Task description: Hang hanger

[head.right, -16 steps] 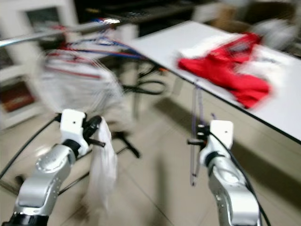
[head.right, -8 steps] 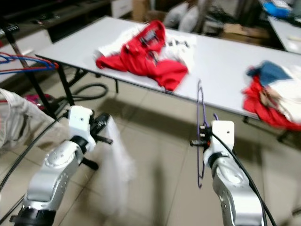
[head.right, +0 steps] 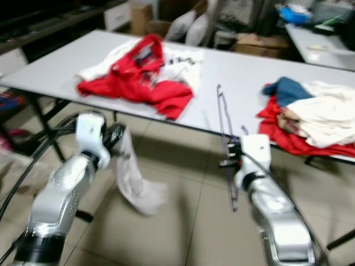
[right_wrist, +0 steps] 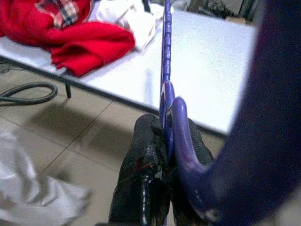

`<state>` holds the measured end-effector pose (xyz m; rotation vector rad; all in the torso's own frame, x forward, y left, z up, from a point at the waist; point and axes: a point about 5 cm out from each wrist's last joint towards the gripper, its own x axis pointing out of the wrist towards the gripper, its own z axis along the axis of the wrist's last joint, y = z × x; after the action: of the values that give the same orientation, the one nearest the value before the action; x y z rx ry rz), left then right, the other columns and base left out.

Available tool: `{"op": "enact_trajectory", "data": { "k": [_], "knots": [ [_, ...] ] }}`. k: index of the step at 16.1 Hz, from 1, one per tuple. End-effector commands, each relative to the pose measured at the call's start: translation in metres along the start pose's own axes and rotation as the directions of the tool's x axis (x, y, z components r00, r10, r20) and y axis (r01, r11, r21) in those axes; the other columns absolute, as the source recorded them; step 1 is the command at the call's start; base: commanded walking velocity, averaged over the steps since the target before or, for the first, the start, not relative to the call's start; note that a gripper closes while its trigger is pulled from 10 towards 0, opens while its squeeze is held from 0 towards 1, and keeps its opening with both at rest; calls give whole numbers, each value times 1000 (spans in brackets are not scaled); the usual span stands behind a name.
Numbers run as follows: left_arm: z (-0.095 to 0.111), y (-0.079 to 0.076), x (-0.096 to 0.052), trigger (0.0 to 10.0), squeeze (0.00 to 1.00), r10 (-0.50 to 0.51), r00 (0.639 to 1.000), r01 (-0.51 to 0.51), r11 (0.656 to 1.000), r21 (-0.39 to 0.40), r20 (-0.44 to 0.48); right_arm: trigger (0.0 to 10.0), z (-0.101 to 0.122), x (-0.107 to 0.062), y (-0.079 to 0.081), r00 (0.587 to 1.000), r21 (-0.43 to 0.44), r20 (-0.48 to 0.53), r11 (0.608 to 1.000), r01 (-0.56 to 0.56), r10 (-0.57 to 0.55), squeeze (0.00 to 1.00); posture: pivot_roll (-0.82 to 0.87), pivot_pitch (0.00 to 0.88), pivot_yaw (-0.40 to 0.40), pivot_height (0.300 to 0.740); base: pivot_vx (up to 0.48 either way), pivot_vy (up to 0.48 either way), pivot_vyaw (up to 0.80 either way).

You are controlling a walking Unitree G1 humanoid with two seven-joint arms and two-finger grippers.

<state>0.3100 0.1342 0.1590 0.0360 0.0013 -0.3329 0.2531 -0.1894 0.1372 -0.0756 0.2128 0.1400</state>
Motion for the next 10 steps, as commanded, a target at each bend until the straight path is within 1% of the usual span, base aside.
{"op": "enact_trajectory", "data": {
  "k": [1, 2, 3, 4, 6, 7, 8, 9, 10],
  "knots": [
    [17, 12, 5, 10000, 0, 37, 997, -38, 999, 15, 68, 10000, 18, 0, 12, 986, -7, 86, 990, -142, 142, 0, 15, 0, -30, 740, 394, 0, 0],
    [36, 13, 14, 10000, 0, 29, 992, -28, 1000, -6, 124, 10000, 24, -6, 11, 968, -59, 99, 973, -224, 229, 0, 16, 0, -31, 740, 394, 0, 0],
    [50, 13, 23, 10000, 0, 17, 987, -14, 1000, -20, 161, 10000, 27, -9, 8, 957, -99, 95, 959, -266, 275, 0, 23, 0, -34, 740, 394, 0, 0],
    [67, 10, 34, 10000, 0, -16, 979, 17, 1000, -1, 202, 10000, 29, -11, 2, 953, -123, 86, 953, -278, 289, 0, 24, 0, -31, 740, 394, 0, 0],
    [91, 5, 52, 10000, 0, -77, 964, 74, 997, 23, 255, 10000, 32, -8, -6, 960, -129, 90, 959, -251, 264, 0, 20, 0, -16, 740, 384, 0, 0],
    [99, 1, 59, 10000, 0, -108, 957, 100, 994, 44, 270, 10000, 32, -9, -7, 963, -124, 91, 962, -241, 253, 0, 15, 0, -8, 740, 382, 0, -788],
    [106, -2, 63, 10000, 0, -121, 951, 113, 993, 44, 284, 10000, 33, -11, -5, 958, -127, 92, 958, -258, 270, 0, 11, 0, 3, 740, 382, 0, -788],
    [108, -3, 65, 10000, 0, -123, 950, 116, 992, 42, 289, 10000, 33, -12, -3, 955, -131, 92, 954, -268, 281, 0, 11, 0, 3, 740, 382, 0, -788],
    [118, -7, 70, 10000, 0, -133, 941, 133, 991, 21, 310, 10000, 32, -17, -3, 946, -164, 72, 940, -301, 315, 0, 9, 0, 8, 740, 368, 0, -788]
  ]
}}
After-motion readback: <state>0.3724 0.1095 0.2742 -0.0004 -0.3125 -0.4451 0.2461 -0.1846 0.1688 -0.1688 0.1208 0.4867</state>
